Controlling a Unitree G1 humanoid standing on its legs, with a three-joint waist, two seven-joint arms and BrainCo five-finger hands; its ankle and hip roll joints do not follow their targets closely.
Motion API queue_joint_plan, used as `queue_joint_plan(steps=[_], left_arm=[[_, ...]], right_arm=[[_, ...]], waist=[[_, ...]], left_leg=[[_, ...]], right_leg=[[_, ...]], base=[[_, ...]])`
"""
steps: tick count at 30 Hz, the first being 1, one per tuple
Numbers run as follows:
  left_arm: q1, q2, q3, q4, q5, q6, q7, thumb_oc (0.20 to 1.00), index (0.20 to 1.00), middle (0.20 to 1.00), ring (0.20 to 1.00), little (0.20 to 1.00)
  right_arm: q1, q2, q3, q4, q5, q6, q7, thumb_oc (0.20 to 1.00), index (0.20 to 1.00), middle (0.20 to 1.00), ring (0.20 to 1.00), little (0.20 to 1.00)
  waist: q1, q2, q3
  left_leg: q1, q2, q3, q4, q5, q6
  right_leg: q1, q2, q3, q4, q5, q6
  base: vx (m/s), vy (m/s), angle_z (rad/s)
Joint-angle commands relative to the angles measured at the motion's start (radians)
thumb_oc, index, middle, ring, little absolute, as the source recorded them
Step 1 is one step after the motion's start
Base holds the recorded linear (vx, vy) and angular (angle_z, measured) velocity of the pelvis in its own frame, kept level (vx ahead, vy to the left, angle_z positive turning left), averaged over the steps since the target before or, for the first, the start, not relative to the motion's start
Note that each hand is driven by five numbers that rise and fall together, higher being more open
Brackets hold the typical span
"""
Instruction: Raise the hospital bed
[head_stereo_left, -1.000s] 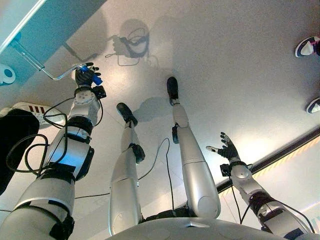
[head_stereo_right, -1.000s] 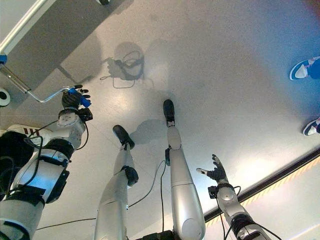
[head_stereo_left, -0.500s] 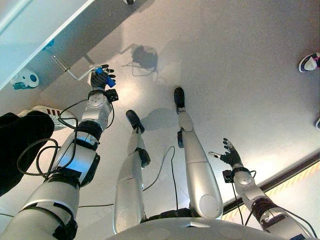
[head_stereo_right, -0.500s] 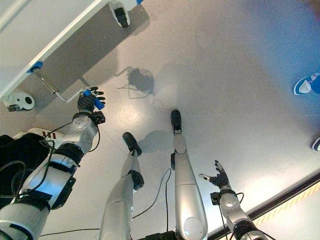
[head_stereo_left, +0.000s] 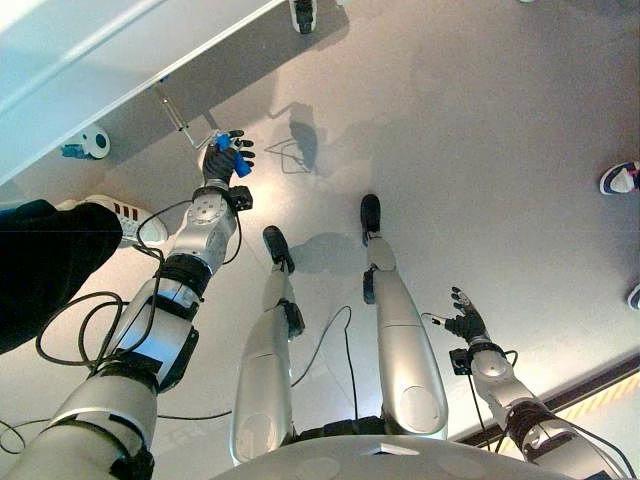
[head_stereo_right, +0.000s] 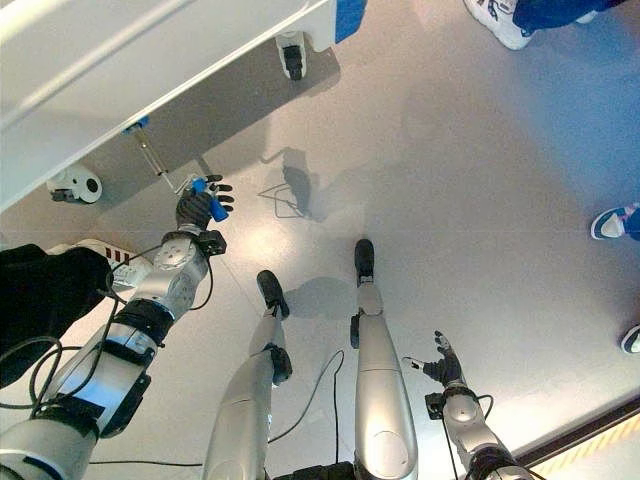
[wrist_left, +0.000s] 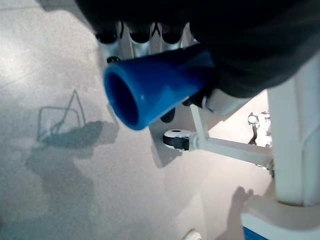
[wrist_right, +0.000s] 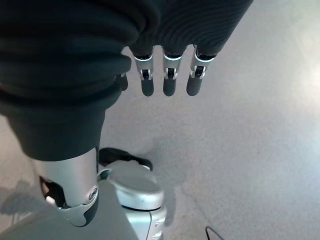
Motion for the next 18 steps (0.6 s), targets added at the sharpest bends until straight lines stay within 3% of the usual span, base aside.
queue_joint_plan(steps=[1,18], left_arm=[[-0.041,0.010,-0.019,-0.156,0.034,-0.072,-0.051,0.200,0.200,0.200,0.200,0.200],[0.038,0.157,0.048,-0.169,0.021,-0.080,-0.025,0.200,0.200,0.200,0.200,0.200]], right_arm=[[0.084,-0.062,-0.026,-0.015,0.014,0.020,-0.004,1.000,1.000,1.000,1.000,1.000],[0.089,-0.051,-0.026,0.021,0.011,0.028,0.001,1.000,1.000,1.000,1.000,1.000]], waist=[[0.008,0.031,0.011],[0.073,-0.011,0.011]], left_leg=[[-0.021,0.057,-0.008,0.116,-0.021,-0.057],[-0.029,0.035,-0.063,0.109,-0.020,-0.035]], right_leg=[[-0.013,0.011,-0.009,0.103,-0.043,0.062],[0.038,-0.027,-0.065,0.091,-0.052,0.073]], base=[[0.01,0.024,0.06],[0.02,0.028,0.12]])
